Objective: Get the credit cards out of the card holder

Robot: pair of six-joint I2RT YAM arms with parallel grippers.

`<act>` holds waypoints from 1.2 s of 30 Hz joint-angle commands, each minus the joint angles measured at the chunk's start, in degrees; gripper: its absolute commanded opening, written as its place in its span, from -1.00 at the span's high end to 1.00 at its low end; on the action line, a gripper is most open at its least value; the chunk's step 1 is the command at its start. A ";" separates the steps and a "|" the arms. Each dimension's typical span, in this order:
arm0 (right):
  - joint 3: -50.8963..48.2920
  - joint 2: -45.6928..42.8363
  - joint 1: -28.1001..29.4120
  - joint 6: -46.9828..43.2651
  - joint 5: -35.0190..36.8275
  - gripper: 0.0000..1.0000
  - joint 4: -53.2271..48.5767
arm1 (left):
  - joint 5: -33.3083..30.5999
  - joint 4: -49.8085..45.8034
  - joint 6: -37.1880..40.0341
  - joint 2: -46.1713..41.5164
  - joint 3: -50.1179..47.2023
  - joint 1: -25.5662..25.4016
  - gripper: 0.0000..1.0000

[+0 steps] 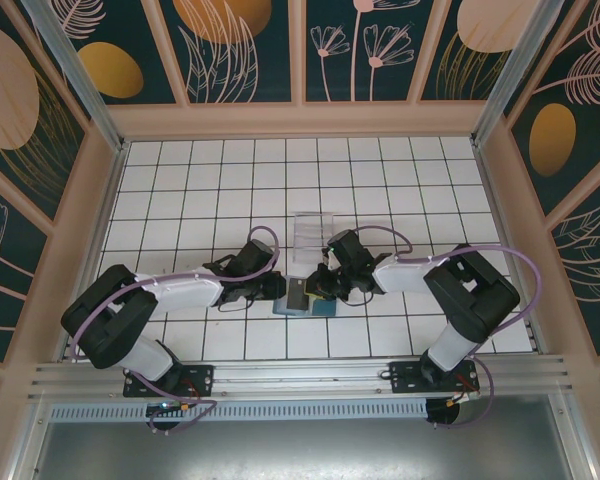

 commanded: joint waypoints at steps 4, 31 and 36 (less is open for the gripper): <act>-0.45 -2.80 -1.67 -2.40 2.33 0.80 -5.36 | -4.72 -9.25 0.97 0.46 -3.65 2.13 0.68; 2.87 -10.42 -3.05 -8.09 5.61 0.90 -15.09 | -6.94 -13.18 -0.04 -7.70 -6.34 3.95 0.67; 3.92 -13.78 -3.62 -10.30 7.81 0.91 -17.15 | -6.91 -13.60 0.54 -9.75 -4.28 3.96 0.63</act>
